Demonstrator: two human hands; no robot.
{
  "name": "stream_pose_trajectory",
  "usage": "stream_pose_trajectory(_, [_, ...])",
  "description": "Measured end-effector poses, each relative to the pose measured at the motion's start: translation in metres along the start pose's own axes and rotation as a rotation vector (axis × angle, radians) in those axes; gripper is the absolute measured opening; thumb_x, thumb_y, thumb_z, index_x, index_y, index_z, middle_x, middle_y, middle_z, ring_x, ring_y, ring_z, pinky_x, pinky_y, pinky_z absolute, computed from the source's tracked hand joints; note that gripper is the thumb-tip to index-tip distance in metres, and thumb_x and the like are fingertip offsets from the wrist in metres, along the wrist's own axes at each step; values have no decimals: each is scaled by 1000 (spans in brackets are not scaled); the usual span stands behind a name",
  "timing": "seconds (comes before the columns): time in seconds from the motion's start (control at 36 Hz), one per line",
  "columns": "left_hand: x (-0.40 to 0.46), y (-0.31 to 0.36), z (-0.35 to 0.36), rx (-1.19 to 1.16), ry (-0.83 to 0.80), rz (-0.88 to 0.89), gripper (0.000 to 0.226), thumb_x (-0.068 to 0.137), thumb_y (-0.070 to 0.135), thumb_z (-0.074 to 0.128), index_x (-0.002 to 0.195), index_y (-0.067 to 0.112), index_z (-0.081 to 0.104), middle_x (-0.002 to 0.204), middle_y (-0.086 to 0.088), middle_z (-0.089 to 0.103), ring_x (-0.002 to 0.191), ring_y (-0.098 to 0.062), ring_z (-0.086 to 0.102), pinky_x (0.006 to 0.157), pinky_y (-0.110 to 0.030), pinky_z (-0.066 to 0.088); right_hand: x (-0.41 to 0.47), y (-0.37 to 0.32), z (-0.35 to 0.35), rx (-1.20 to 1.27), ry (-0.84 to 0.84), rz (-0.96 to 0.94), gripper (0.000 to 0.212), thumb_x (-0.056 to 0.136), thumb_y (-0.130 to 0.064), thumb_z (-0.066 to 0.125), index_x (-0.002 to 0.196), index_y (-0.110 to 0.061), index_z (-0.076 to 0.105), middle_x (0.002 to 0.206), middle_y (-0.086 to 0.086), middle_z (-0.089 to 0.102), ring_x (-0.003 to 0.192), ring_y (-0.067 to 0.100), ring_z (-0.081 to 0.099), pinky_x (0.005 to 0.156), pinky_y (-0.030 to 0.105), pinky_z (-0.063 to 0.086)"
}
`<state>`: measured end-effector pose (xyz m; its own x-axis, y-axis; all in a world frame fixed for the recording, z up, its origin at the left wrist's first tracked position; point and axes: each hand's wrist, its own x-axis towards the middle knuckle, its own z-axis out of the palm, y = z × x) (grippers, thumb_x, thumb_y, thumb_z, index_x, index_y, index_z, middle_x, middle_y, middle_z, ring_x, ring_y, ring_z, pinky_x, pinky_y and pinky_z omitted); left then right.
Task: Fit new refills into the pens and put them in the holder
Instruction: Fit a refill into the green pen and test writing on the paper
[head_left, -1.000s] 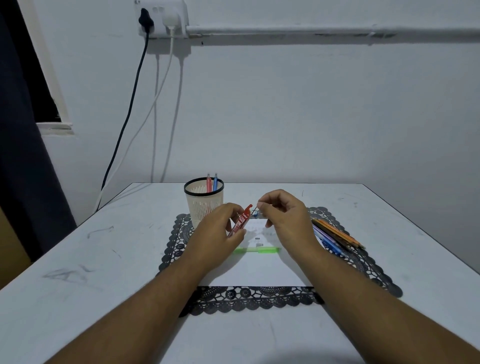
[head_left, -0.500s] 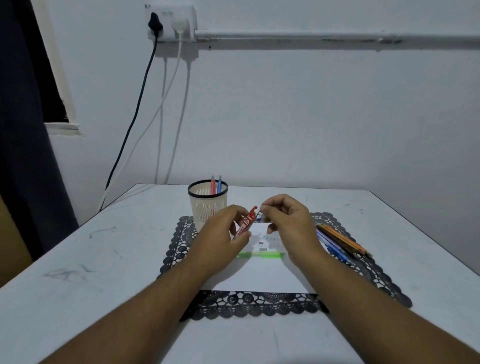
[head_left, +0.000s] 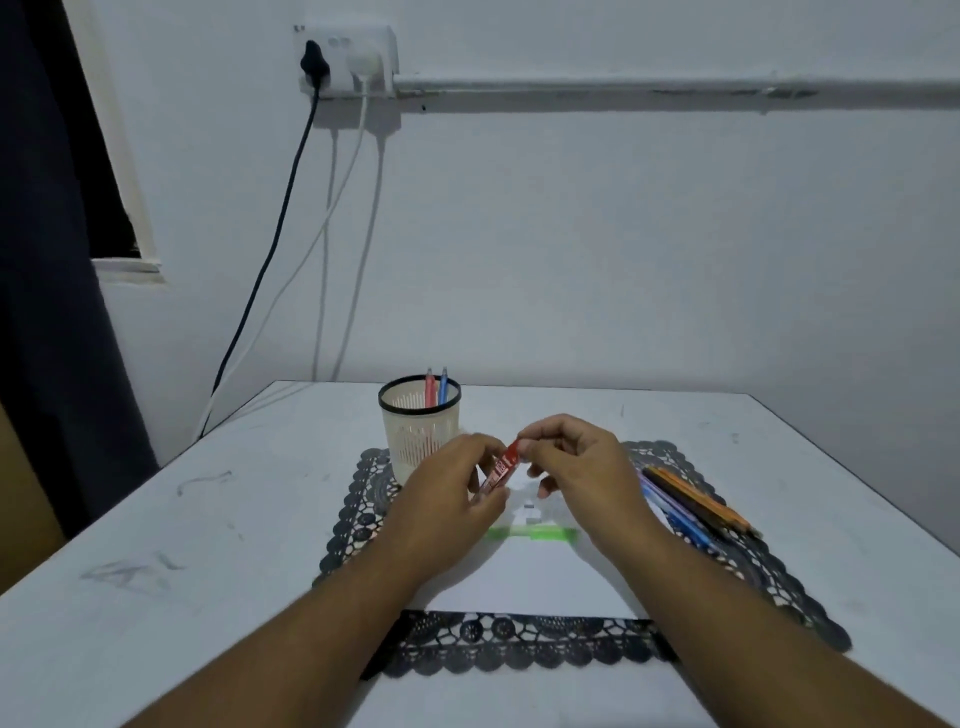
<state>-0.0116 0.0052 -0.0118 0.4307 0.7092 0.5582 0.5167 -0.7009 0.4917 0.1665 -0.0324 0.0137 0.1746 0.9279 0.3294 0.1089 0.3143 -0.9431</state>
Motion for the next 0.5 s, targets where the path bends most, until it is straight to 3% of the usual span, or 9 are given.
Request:
stream_pose_trajectory(0.17, [4,-4,-5,70,30,33,30,92,24,72,121,32,66,102,19,59,92,3,54,73,-10,38,5,5,-5,69,-32,66,5,92,-6,74,97,-5,75,87,13,77,71,19,65,60,33,54])
stream_pose_trajectory(0.28, [4,-5,-6,132,69,52,32,94,26,70,126,27,68,104,12,60,95,-5,53,79,-26,44,3,6,-4,145,-38,162,6,95,-5,70,94,-1,75,85,16,77,67,20,64,56,29,54])
stream_pose_trajectory(0.5, [-3,0,-7,214,109,96,32,96,28,69,127,25,68,107,9,62,102,-11,53,80,-31,46,1,2,-6,189,-43,268,9,96,-1,66,98,4,73,83,16,76,62,18,63,55,25,55])
